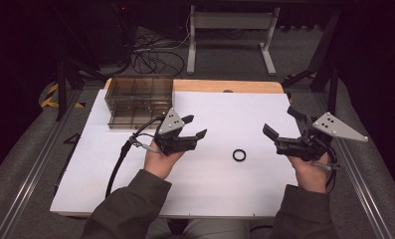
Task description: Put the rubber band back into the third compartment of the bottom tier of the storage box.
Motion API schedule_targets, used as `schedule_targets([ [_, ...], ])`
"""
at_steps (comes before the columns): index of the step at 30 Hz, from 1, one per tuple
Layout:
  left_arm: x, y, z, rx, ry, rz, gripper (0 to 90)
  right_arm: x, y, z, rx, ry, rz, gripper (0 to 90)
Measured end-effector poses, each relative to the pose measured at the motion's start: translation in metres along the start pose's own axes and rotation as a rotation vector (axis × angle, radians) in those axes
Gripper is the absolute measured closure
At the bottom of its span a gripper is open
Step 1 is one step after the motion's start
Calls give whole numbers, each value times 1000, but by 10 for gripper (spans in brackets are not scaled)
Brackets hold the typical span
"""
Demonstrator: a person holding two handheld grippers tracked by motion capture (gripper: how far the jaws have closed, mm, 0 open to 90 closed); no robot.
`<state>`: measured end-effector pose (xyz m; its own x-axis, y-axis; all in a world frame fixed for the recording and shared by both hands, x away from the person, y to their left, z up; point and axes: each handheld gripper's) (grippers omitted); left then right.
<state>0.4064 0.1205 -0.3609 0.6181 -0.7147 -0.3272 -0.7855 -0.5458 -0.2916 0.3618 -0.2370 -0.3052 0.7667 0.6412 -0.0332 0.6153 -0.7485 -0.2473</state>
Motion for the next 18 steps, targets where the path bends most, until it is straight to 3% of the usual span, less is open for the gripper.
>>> schedule_targets([
  [18,36,9,9,-27,-34,49,448,-3,1,-1,0,5,-5,13],
])
Point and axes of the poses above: each handheld gripper's, and its own axes: x roughly forward along the jaws, z roughly out of its underside, y roughly to its right, and after that the axes turned 14 degrees about x, right-handed
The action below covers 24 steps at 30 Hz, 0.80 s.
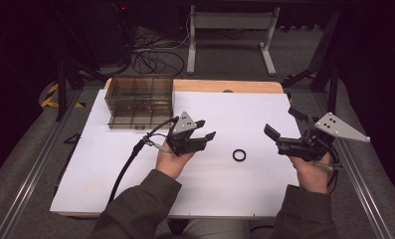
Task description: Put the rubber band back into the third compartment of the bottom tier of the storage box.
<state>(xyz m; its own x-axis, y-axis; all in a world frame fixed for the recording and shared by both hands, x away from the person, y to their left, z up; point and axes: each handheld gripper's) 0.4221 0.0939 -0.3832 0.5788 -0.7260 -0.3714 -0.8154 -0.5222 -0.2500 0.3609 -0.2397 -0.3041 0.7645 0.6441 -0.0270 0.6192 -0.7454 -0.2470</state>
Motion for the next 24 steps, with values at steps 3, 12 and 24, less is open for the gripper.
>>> schedule_targets([
  [3,7,2,0,0,-9,12,456,-1,0,0,-2,-1,-1,14],
  [12,26,10,4,26,-42,29,486,-1,-2,-1,-11,-10,-11,17],
  [24,43,13,8,-8,-44,48,511,-2,0,-1,-9,-18,-10,19],
])
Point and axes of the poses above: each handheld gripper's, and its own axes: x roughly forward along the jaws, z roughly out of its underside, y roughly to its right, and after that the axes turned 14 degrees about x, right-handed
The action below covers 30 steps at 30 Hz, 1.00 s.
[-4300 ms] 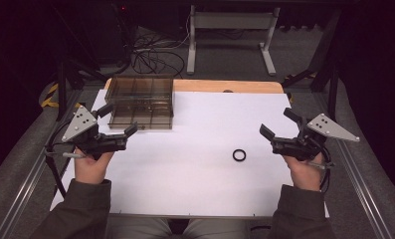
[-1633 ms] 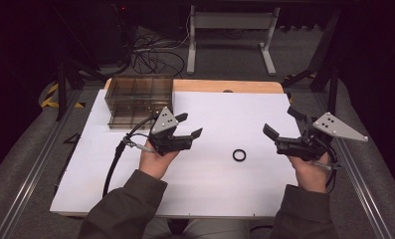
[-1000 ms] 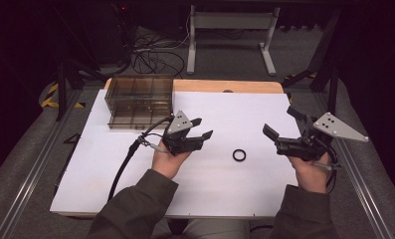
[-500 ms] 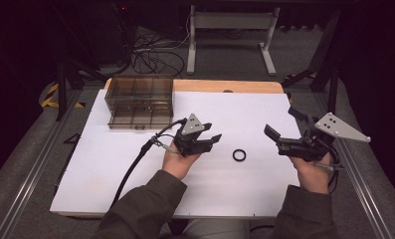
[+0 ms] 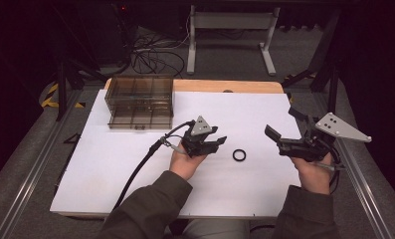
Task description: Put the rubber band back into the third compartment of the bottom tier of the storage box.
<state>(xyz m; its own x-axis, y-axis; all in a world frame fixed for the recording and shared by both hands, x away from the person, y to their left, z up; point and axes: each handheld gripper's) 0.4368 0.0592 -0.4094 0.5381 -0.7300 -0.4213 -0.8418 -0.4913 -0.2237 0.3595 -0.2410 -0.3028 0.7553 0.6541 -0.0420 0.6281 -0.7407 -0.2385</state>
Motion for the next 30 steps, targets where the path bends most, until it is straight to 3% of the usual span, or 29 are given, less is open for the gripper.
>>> schedule_targets([
  [12,17,0,4,-54,0,34,538,0,0,-1,-1,-5,-1,19],
  [21,37,6,9,-53,-33,46,553,-1,1,0,8,-6,-1,19],
  [30,55,15,16,-64,-70,88,560,0,3,0,10,-8,-1,19],
])
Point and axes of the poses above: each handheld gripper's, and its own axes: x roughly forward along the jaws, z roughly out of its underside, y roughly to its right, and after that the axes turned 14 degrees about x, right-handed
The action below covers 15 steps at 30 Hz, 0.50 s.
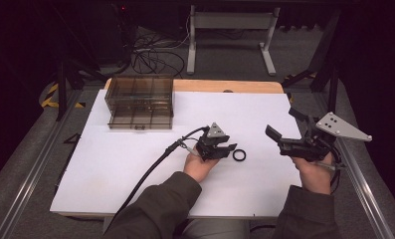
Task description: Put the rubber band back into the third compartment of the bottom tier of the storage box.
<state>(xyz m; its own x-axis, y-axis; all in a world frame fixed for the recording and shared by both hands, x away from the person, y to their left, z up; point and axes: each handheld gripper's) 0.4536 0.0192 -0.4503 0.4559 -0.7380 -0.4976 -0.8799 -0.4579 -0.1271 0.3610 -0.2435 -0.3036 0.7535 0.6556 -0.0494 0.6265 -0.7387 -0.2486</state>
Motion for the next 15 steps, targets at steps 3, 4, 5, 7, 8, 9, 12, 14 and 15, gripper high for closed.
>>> schedule_targets([
  [3,5,1,1,0,-19,12,561,0,0,0,0,1,2,19],
  [4,6,2,2,-7,-23,17,561,0,0,0,-2,4,3,21],
  [5,8,2,2,-6,-26,19,564,0,1,0,0,6,4,22],
  [7,10,3,2,-4,-38,25,565,-1,1,0,0,8,4,23],
  [8,11,4,1,2,-41,25,568,-1,1,0,-1,9,4,24],
  [9,11,5,1,8,-47,26,588,-1,1,0,2,10,7,25],
  [12,13,7,0,18,-63,24,615,-1,1,0,3,10,6,26],
  [14,16,8,-1,26,-89,20,630,-1,1,0,4,8,6,26],
  [15,16,8,-1,26,-89,20,639,0,1,0,4,8,6,26],
])
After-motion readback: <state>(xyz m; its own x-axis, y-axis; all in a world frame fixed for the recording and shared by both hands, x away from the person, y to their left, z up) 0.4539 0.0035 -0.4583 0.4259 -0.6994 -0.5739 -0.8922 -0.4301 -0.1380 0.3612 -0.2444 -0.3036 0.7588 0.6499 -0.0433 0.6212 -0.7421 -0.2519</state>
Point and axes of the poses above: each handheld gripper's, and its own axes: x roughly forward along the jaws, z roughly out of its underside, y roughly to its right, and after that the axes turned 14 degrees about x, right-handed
